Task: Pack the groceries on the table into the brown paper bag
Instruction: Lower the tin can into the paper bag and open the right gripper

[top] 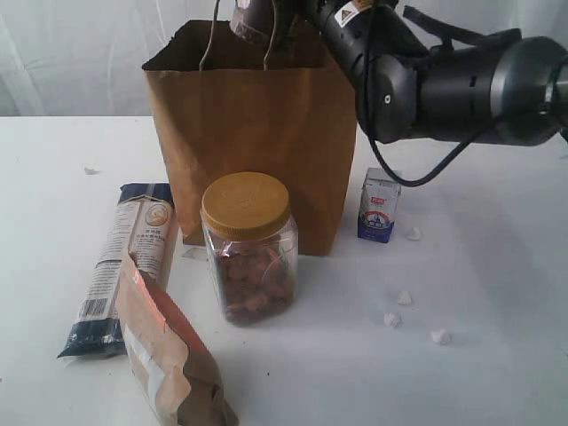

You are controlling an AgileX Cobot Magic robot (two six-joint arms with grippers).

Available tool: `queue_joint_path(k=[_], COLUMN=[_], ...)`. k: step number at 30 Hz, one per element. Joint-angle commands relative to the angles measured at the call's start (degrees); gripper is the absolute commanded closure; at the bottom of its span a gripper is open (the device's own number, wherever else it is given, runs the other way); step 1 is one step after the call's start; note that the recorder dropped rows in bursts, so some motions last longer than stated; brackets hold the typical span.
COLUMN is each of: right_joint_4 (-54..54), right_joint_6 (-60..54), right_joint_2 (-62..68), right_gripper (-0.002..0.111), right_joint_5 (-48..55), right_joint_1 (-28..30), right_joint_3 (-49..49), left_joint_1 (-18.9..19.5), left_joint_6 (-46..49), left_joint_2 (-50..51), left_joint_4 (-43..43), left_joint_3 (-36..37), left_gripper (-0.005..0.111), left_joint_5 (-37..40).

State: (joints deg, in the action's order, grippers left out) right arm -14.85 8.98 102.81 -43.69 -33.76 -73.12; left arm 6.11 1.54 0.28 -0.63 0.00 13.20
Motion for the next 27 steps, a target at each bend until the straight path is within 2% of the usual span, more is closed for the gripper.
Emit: queue_joint_path(k=[1,15,22,27], right_joint_4=[0.87,1.01,1.57,1.57], right_joint_6=[0.27,1.88,1.88,1.88], right_joint_2=[0.14,0.78,0.78,0.78], right_gripper=[0.061,0.061,0.051,0.049], right_joint_5=[-3.31,0.30,4.59,9.51], right_joint_1=[-0.17,-0.17,-0.17,-0.17], right_joint_3=[-1.02,-1.02,-1.02,-1.02], left_joint_1=[-0.19,-0.19,-0.19,-0.19], left_joint_6=[-0.04,-0.04,-0.04,-0.04], left_joint_2=[-0.28,-0.28,-0.28,-0.28], left_joint_4=[-0.30,-0.30,-0.30,-0.30], left_joint_3=[0.00,0.00,0.00,0.00], left_gripper=[0.107,0.107,0.107,0.107], left_joint_5=[0.07,0.07,0.07,0.07])
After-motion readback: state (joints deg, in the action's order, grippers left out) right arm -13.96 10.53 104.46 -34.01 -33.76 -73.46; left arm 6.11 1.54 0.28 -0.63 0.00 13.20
